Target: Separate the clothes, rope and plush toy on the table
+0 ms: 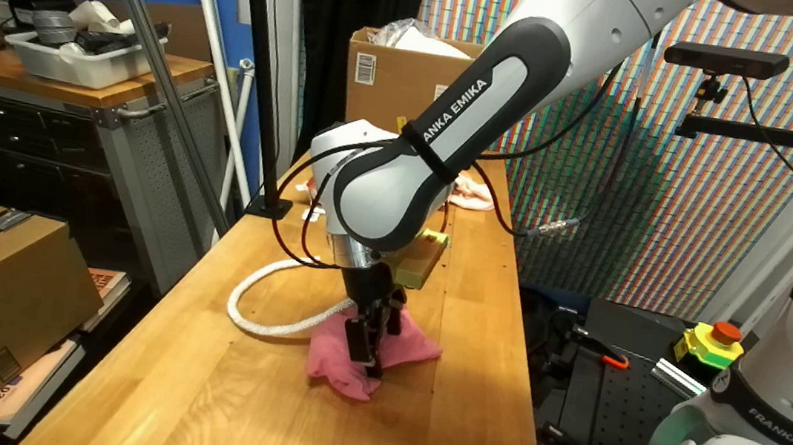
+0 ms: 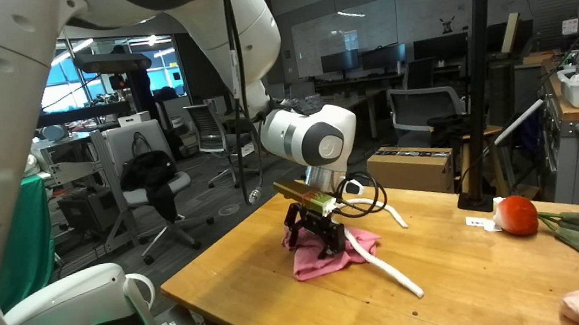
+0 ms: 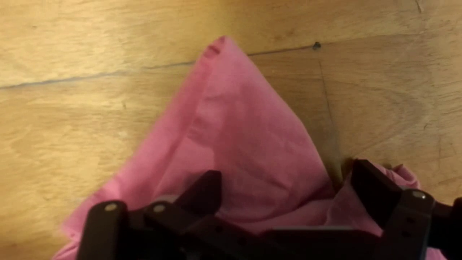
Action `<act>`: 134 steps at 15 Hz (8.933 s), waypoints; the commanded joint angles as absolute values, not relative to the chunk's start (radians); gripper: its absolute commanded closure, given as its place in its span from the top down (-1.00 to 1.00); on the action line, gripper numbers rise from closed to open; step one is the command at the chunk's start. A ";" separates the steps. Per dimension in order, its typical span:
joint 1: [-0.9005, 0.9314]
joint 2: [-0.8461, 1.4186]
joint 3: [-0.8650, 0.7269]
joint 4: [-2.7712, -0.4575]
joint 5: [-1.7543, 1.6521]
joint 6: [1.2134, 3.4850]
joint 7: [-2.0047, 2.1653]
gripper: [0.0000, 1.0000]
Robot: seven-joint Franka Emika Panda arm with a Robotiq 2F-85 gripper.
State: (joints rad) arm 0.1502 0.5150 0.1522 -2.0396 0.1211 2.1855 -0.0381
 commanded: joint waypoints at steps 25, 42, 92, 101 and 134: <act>0.076 0.484 0.145 -2.058 0.226 1.840 -0.049 1.00; 0.160 0.407 0.150 -1.966 -0.016 1.823 -0.110 1.00; 0.154 0.510 0.195 -2.007 0.019 2.318 -0.291 1.00; 0.161 0.512 0.186 -2.012 -0.025 2.351 -0.261 0.38; 0.315 0.347 0.002 -2.017 -0.596 2.412 0.242 -0.86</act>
State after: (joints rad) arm 0.2835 0.3837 0.0299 -2.0052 -0.5091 2.4110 0.1664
